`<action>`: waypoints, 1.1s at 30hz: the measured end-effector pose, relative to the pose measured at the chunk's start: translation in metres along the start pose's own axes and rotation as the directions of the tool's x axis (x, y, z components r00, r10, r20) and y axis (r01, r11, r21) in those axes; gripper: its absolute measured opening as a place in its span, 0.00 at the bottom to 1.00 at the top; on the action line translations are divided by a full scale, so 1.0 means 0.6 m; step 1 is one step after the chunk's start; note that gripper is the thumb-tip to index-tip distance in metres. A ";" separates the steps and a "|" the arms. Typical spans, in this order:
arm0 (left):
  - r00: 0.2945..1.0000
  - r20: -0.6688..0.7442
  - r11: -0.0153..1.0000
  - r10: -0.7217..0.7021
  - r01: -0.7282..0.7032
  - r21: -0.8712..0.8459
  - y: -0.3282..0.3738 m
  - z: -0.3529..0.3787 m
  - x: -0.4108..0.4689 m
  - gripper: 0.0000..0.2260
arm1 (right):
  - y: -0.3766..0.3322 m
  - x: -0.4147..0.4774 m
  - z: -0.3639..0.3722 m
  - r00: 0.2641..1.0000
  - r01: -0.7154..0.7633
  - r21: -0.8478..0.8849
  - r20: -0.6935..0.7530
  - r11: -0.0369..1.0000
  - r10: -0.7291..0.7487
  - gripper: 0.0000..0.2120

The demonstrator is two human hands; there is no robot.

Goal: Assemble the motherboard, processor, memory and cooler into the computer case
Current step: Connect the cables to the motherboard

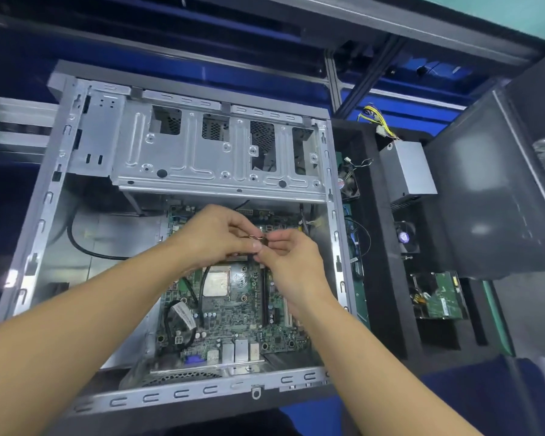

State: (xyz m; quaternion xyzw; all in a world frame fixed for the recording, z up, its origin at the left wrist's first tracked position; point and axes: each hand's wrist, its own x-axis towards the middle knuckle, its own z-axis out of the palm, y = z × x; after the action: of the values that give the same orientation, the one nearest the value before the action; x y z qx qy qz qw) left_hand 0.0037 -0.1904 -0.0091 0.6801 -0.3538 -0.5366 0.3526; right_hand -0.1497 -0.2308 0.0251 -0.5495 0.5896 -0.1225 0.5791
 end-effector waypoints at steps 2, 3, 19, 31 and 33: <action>0.995 -0.091 0.978 0.046 -0.027 0.206 0.004 0.002 0.009 0.05 | 0.006 -0.001 -0.001 0.999 -0.026 -0.027 0.035 0.999 0.027 0.14; 0.990 -0.130 0.958 0.053 -0.014 0.286 0.008 0.001 0.014 0.05 | 0.011 -0.002 0.000 0.997 -0.035 -0.071 0.062 0.997 0.040 0.15; 0.959 -0.007 0.836 -0.284 0.252 0.488 0.029 0.094 0.166 0.24 | 0.018 -0.016 0.010 0.949 0.166 -0.728 0.302 0.665 0.094 0.09; 0.997 -0.036 0.846 -0.067 0.076 0.527 0.050 0.104 0.142 0.13 | 0.027 -0.016 0.004 0.908 0.174 -0.815 0.349 0.553 0.229 0.16; 0.993 -0.050 0.814 -0.111 0.120 0.569 0.052 0.110 0.138 0.10 | 0.028 -0.016 0.004 0.908 0.187 -0.809 0.359 0.557 0.217 0.16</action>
State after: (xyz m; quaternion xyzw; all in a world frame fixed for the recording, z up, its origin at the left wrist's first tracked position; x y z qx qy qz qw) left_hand -0.0497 -0.2837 -0.0333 0.7785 -0.4538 -0.4214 0.1025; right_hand -0.1587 -0.2160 0.0165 -0.7639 0.4428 0.2958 0.3646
